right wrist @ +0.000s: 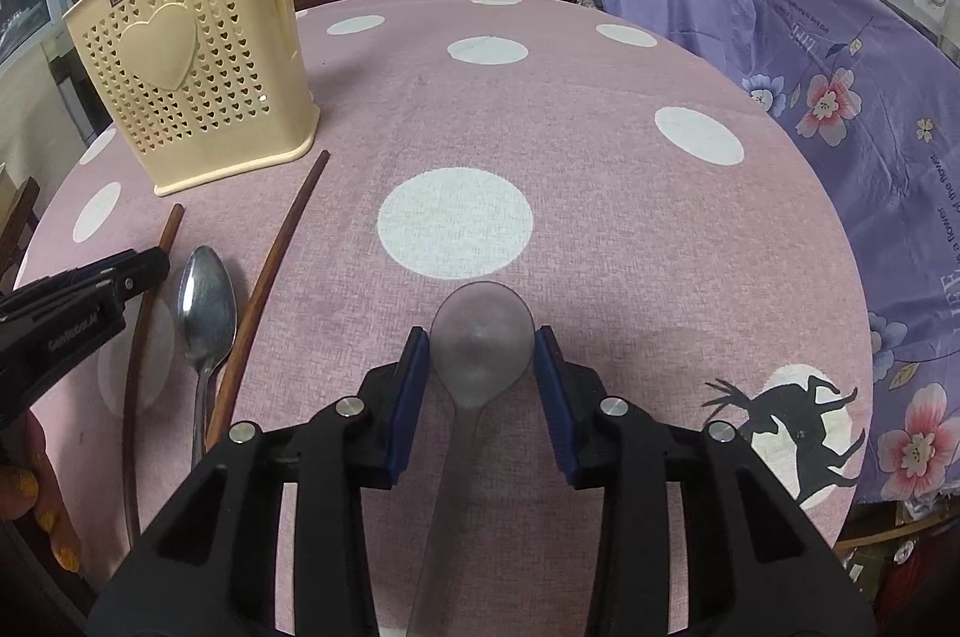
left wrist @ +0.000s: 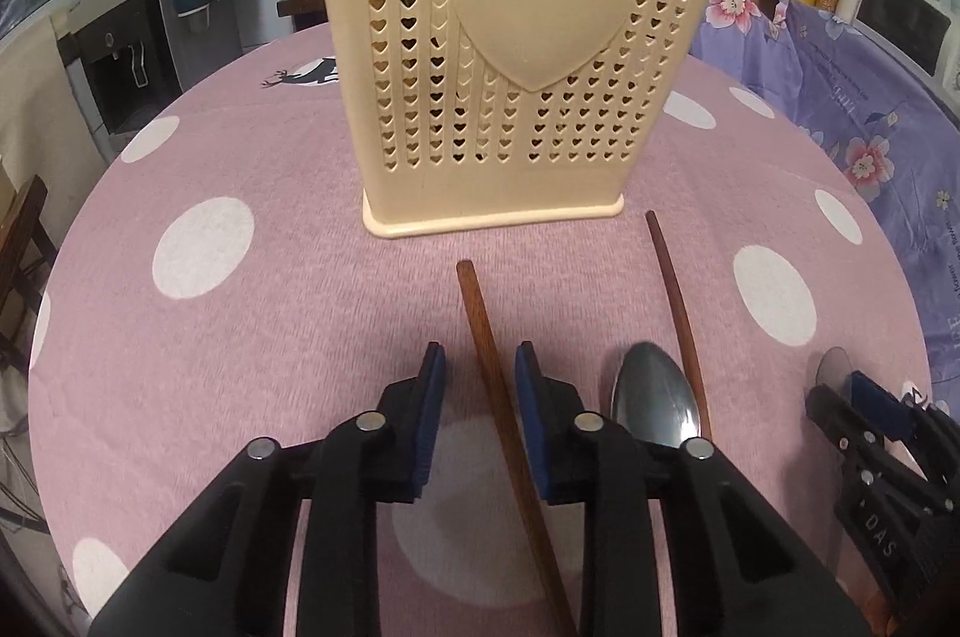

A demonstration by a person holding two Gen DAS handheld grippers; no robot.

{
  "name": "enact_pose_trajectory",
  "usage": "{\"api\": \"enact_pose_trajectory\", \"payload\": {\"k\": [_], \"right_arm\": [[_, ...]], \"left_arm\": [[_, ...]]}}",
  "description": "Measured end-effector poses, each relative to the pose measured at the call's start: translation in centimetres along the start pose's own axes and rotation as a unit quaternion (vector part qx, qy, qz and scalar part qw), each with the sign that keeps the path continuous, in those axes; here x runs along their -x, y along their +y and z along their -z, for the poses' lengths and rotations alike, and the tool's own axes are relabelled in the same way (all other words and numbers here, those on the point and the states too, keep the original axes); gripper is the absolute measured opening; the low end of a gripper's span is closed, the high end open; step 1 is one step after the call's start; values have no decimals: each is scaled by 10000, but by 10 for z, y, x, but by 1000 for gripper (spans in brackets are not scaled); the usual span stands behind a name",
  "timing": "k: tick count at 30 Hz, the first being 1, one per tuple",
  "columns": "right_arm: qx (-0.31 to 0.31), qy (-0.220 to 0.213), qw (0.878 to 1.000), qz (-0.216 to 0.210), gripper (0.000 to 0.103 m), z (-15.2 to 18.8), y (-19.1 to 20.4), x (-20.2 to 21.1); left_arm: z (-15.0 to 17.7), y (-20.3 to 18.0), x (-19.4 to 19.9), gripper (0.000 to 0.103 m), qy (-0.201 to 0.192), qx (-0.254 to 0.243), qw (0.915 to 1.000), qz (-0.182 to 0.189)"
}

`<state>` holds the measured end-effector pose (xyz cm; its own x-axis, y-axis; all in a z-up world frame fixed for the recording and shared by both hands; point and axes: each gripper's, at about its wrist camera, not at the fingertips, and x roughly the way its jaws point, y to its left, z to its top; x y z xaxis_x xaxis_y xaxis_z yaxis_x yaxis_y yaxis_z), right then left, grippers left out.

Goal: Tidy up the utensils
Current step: 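Grasp the clear plastic spoon with the right tool while the left tool grasps a wooden chopstick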

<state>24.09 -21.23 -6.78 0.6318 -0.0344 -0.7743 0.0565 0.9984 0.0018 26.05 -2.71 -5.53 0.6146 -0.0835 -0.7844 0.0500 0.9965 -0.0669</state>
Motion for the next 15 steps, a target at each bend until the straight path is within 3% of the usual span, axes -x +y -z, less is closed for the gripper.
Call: {"api": "enact_pose_trajectory", "payload": {"k": [5, 15], "right_arm": [[5, -25, 10000, 15, 37, -2, 1, -3], [74, -41, 9999, -115, 37, -4, -1, -3]], "left_arm": [[-4, -1, -4, 11, -13, -40, 9999, -118], [-7, -1, -6, 8, -73, 34, 9999, -100]]}}
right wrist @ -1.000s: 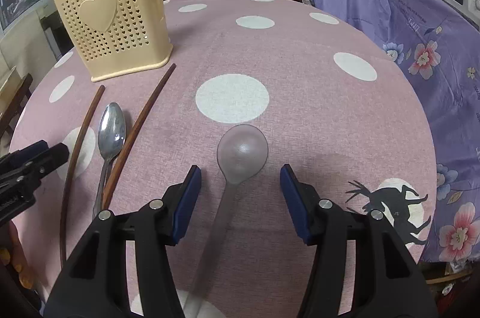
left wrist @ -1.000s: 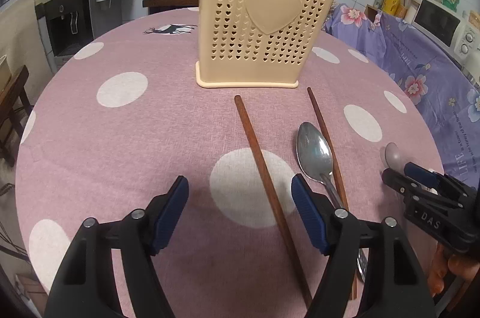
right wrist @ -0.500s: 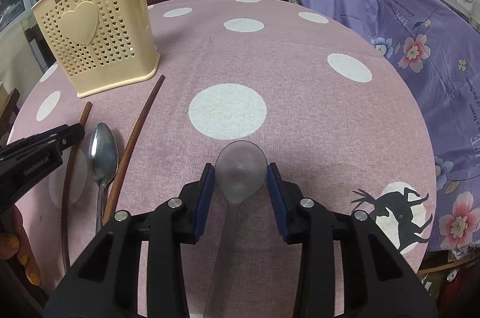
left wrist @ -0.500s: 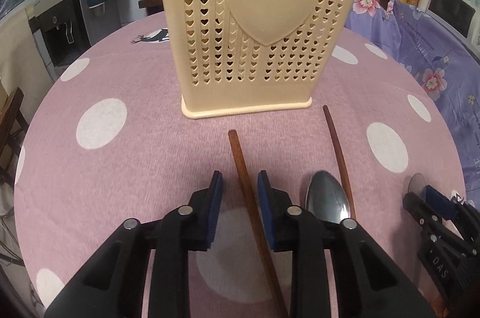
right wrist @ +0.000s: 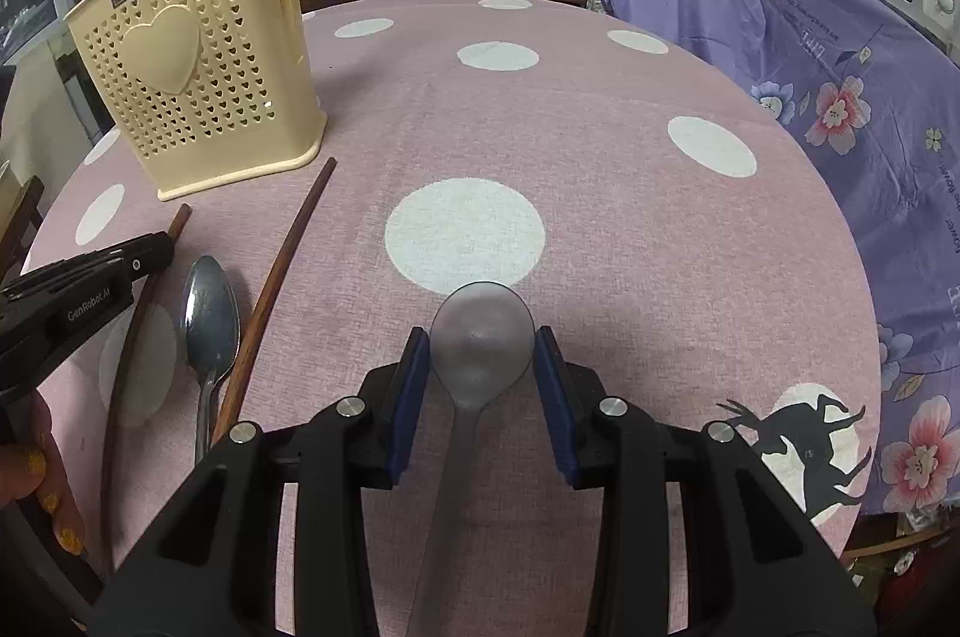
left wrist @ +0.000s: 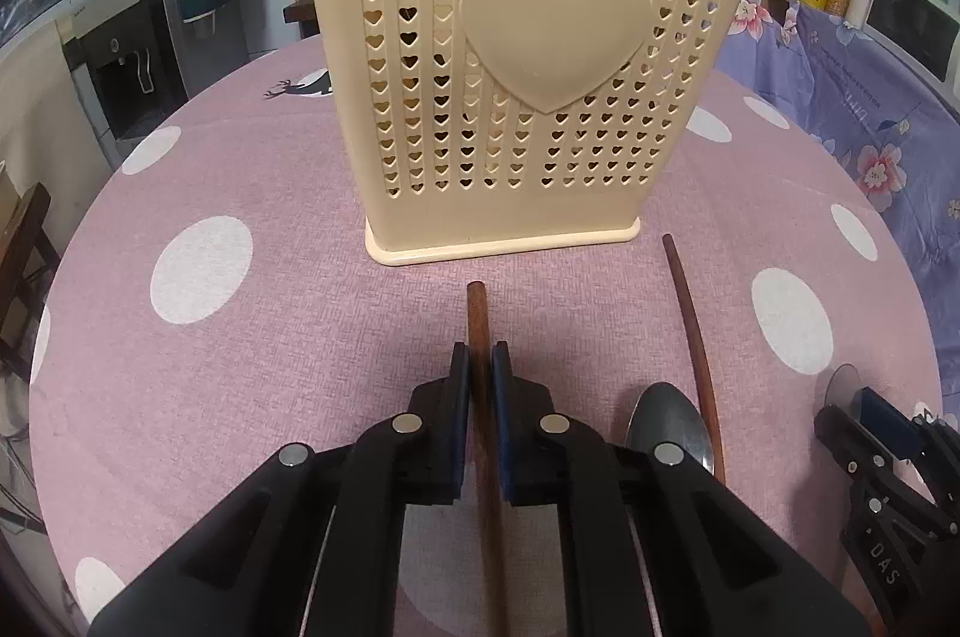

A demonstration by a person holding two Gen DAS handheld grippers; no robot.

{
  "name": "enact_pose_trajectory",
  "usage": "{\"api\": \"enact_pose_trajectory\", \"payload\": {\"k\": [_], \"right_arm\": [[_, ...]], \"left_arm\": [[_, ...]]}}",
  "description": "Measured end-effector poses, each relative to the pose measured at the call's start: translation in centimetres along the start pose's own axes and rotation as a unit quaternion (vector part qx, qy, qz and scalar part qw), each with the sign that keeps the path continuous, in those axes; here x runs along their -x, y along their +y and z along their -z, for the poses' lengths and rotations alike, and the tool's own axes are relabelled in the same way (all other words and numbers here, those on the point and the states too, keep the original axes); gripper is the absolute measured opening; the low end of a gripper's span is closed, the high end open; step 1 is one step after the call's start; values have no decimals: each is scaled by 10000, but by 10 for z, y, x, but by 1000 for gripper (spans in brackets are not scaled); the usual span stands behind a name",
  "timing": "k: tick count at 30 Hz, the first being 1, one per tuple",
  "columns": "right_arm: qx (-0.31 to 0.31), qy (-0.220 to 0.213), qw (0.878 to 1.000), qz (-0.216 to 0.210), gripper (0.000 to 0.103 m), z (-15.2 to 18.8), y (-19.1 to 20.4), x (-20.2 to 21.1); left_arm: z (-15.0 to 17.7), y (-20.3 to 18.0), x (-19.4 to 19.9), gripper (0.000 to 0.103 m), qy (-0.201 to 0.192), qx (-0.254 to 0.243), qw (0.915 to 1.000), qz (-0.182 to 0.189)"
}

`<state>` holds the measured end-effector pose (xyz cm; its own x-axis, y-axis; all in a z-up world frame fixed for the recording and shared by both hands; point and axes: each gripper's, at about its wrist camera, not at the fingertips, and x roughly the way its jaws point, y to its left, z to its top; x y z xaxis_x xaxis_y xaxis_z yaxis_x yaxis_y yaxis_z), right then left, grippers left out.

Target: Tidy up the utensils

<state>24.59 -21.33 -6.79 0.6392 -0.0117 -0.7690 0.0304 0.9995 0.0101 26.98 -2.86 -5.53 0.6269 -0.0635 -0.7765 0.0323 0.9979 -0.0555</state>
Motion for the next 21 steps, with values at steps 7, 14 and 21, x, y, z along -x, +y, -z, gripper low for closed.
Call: {"api": "enact_pose_trajectory", "payload": {"k": [7, 14, 21], "right_arm": [[-39, -239, 9993, -302, 37, -3, -4, 10], [-52, -632, 9956, -685, 37, -19, -10, 45], [54, -953, 9914, -896, 36, -36, -15, 86]], "left_arm": [[-8, 15, 20, 8, -208, 218, 9992, 256], [-27, 37, 89, 8, -926, 447, 9917, 778], [-40, 53, 157, 8, -1745, 428, 9804, 812]]}}
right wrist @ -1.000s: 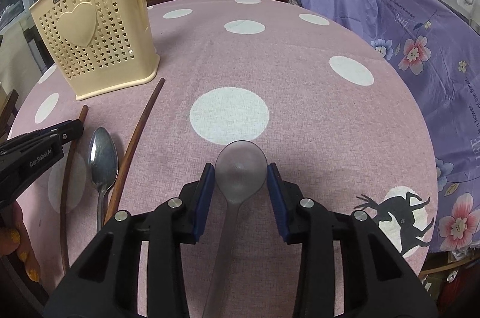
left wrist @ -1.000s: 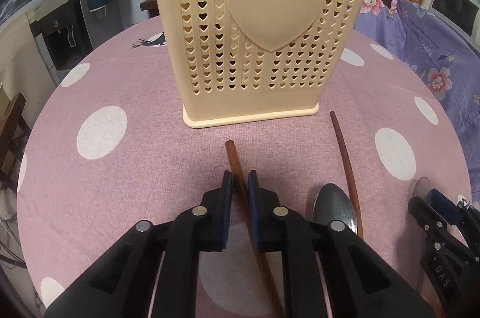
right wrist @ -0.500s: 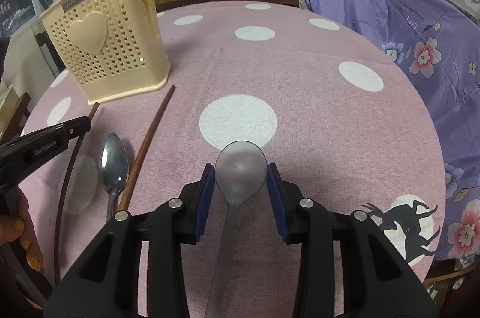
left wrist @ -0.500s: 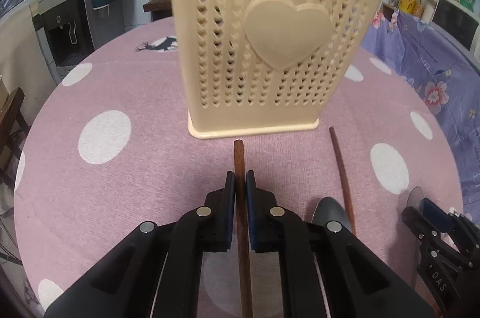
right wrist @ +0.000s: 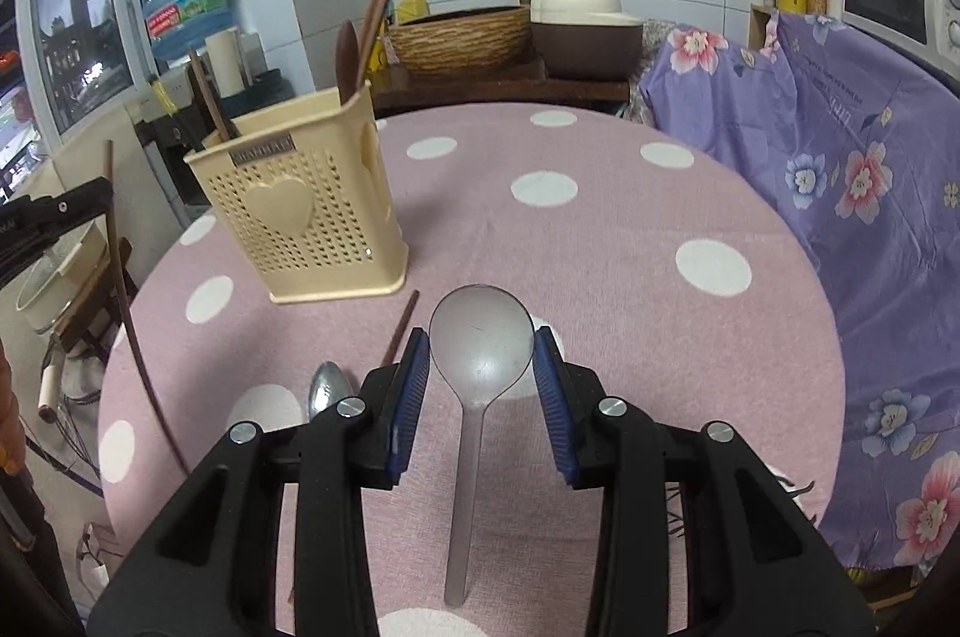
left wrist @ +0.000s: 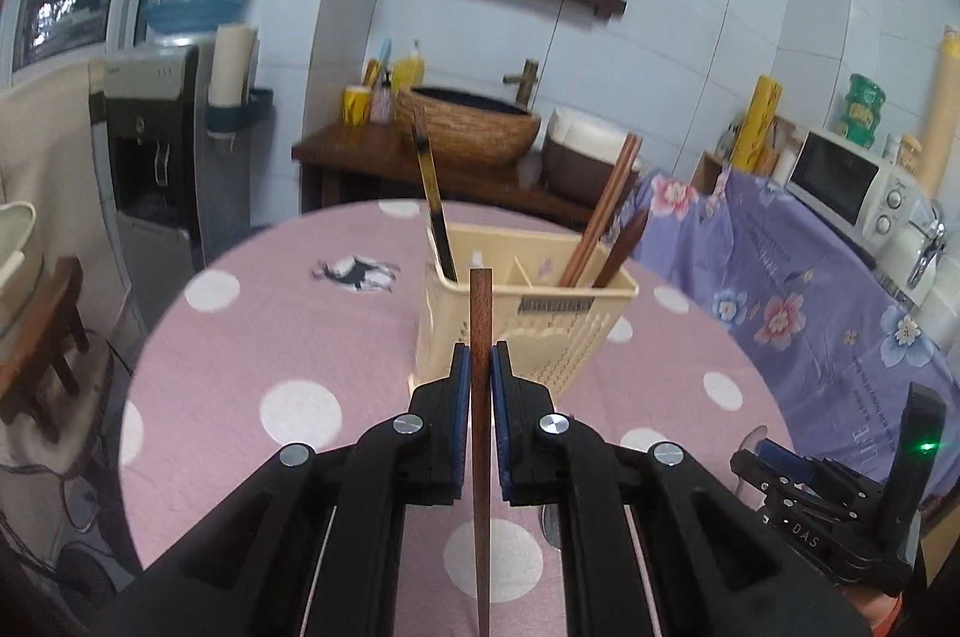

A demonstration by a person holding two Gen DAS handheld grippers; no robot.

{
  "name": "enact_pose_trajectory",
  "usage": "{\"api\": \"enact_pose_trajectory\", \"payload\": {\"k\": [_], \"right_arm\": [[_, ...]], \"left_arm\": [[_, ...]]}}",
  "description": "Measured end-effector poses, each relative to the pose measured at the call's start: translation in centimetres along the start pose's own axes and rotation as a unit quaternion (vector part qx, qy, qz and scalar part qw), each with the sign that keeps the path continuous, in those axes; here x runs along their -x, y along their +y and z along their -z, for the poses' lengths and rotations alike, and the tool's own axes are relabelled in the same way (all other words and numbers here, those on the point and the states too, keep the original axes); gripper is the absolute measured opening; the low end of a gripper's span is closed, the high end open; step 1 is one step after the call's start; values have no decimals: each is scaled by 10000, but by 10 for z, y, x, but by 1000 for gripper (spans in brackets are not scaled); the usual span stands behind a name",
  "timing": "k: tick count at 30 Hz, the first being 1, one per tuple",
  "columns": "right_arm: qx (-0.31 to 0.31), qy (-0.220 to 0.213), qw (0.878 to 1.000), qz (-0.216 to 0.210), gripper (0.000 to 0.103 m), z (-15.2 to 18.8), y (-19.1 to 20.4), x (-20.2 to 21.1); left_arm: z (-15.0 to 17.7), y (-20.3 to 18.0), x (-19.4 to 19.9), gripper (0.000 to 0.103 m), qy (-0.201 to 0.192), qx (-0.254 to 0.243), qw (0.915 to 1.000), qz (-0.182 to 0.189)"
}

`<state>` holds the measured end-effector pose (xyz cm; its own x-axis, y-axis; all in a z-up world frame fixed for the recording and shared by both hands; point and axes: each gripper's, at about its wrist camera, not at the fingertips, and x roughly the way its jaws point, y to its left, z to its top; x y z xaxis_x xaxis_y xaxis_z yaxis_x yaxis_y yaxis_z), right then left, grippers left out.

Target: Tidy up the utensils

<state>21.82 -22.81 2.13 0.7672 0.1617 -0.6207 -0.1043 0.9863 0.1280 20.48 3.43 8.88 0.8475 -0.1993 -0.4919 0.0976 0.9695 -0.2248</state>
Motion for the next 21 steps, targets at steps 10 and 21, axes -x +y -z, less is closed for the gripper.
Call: {"api": "enact_pose_trajectory", "payload": {"k": [10, 21], "right_arm": [[163, 13, 9997, -194, 3, -6, 5, 8], [183, 56, 9993, -333, 1, -8, 6, 0]], "left_arm": [[-2, 3, 6, 8, -82, 13, 10000, 43], [-4, 5, 13, 8, -171, -11, 9998, 46]]}}
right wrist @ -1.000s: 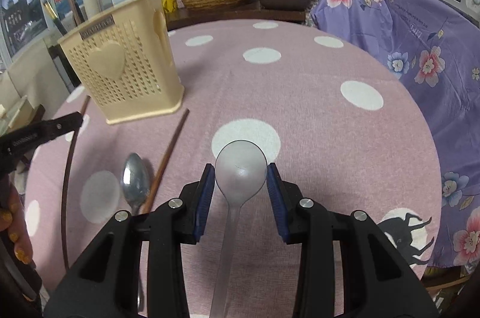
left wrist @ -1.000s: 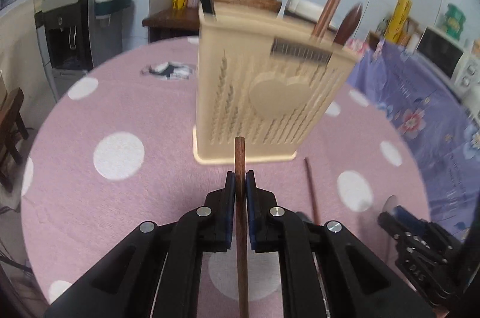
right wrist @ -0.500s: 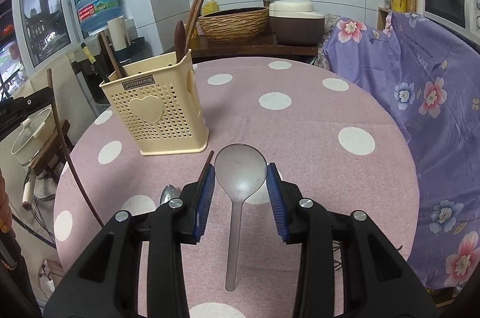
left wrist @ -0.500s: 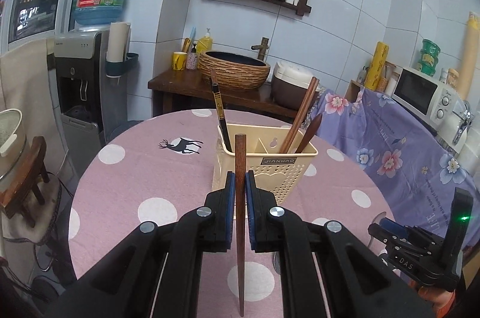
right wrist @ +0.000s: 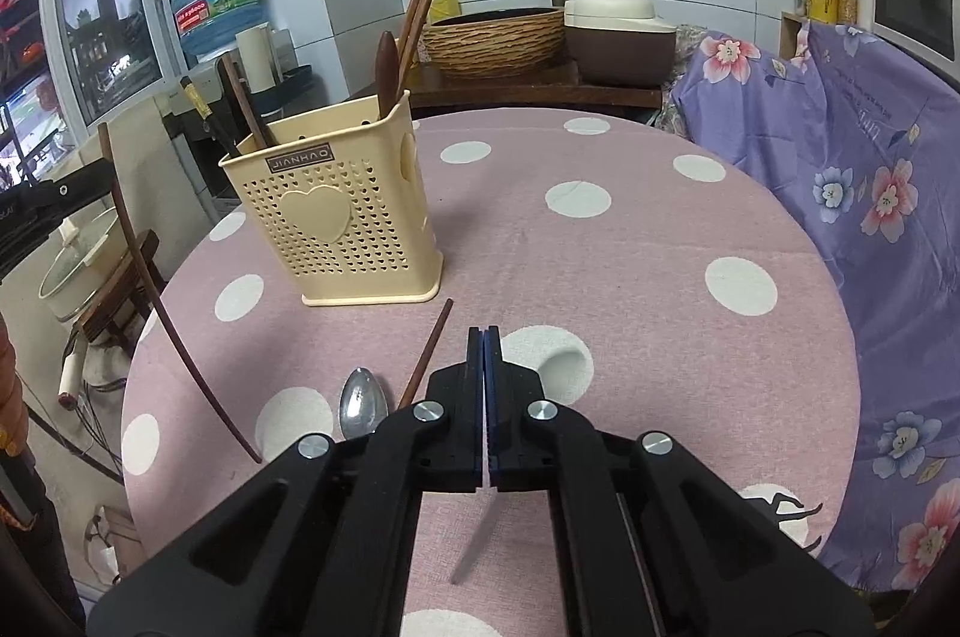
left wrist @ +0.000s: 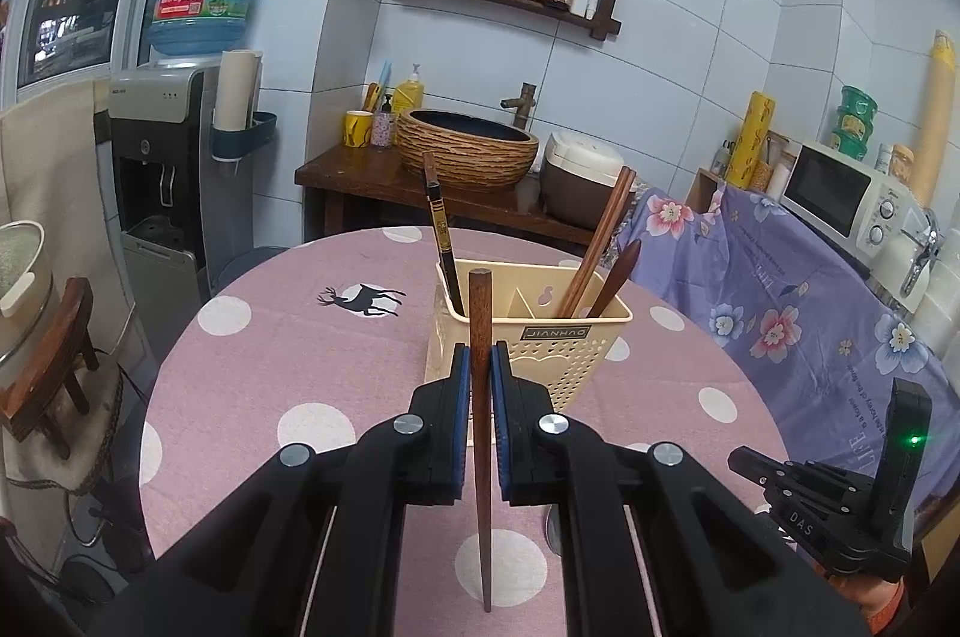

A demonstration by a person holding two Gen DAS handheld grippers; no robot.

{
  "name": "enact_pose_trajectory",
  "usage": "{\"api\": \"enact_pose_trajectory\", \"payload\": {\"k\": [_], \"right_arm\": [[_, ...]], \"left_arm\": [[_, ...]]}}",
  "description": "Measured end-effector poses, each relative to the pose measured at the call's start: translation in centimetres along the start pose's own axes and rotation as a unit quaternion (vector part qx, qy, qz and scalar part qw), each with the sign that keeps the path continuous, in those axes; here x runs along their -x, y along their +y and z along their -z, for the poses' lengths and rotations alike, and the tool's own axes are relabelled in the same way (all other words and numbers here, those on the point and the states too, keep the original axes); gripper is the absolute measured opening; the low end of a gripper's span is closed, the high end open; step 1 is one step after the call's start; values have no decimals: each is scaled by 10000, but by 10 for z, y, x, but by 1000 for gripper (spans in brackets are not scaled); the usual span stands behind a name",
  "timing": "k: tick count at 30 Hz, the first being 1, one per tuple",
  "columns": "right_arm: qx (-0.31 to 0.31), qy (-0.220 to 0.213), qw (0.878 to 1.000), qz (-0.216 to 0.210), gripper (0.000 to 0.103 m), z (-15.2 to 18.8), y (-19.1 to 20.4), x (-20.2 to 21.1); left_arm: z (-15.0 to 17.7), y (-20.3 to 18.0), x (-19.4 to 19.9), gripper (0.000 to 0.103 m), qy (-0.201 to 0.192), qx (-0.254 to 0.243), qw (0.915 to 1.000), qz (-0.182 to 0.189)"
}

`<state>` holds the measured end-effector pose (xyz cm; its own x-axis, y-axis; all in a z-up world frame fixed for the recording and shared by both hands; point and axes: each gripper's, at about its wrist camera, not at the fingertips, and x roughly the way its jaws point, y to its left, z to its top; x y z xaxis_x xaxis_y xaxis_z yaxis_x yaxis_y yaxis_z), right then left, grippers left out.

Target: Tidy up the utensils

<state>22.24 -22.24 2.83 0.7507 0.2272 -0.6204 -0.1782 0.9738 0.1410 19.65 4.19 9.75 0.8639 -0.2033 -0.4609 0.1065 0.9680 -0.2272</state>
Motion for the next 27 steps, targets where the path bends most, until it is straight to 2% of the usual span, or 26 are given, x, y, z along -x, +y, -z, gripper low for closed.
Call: {"api": "enact_pose_trajectory", "payload": {"k": [2, 3, 5, 6, 7, 10, 18, 24, 25, 27], "right_arm": [[26, -22, 9999, 98, 2, -1, 0, -2], [13, -12, 9999, 160, 5, -2, -3, -5], [-126, 116, 9994, 291, 26, -1, -11, -13], [-263, 154, 9989, 343, 45, 1, -18, -18], [-377, 219, 9980, 451, 51, 4, -25, -23], [-568, 552, 9926, 925, 51, 15, -38, -42], [-644, 1212, 9817, 1317, 49, 34, -38, -89], [-681, 1203, 9784, 1535, 41, 30, -34, -105], [-677, 1206, 9782, 1551, 36, 27, -34, -107], [-671, 1234, 9777, 1561, 35, 23, -33, -111]], "left_arm": [[0, 0, 0, 8, -4, 12, 10000, 2], [0, 0, 0, 8, -8, 22, 10000, 3], [0, 1, 1, 8, -11, 43, 10000, 18], [-1, 3, 0, 8, -8, 39, 10000, 27], [-1, 3, 1, 8, -5, 38, 10000, 35], [-1, 2, 1, 8, -12, 41, 10000, 38], [-1, -2, 2, 8, -11, 24, 10000, 59], [0, -8, 2, 8, -11, -33, 10000, 76], [0, -9, 2, 8, -11, -31, 10000, 82], [0, -10, 2, 8, -9, -26, 10000, 78]]}}
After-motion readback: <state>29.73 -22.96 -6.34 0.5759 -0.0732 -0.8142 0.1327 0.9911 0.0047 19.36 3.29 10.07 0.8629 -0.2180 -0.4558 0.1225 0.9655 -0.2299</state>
